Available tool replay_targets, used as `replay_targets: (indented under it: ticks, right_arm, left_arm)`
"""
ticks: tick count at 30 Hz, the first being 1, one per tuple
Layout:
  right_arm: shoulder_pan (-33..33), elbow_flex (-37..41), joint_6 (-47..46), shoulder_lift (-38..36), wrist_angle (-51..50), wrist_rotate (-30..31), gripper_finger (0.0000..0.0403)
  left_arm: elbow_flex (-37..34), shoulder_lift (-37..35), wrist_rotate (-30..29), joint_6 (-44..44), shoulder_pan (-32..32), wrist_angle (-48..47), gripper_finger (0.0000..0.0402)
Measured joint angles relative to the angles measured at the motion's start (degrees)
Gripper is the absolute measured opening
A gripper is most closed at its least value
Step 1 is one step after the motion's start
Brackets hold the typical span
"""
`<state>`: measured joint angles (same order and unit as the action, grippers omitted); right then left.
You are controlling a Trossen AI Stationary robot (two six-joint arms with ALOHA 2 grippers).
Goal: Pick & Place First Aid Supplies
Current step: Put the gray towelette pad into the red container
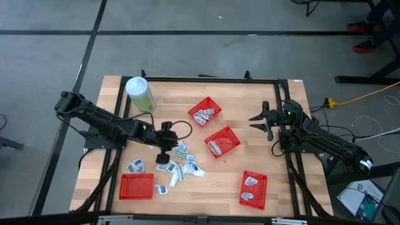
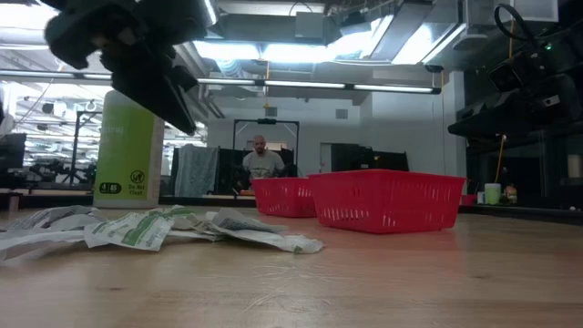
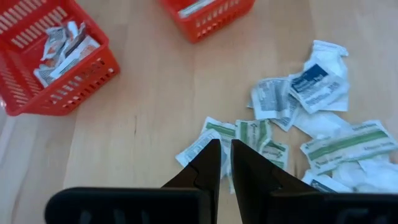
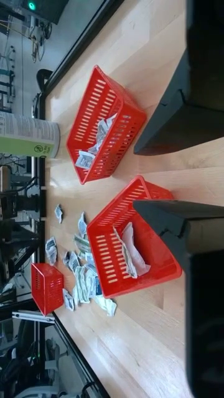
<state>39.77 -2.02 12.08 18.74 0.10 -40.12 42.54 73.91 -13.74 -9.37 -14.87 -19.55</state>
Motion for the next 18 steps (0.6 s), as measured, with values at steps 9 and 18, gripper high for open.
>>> replay_targets:
  ticks: [9, 18]
  right_arm:
    - [0.0, 0.0, 0.0, 0.0, 0.0, 0.0, 0.0126]
    - [0.0, 0.0, 0.0, 0.0, 0.0, 0.0, 0.0126]
  left_arm:
    - [0.0, 0.0, -0.1, -3.4, -7.6, 0.0, 0.0031]
    - [0.0, 0.0, -6.4, -21.8, -8.7, -14.1, 0.0031]
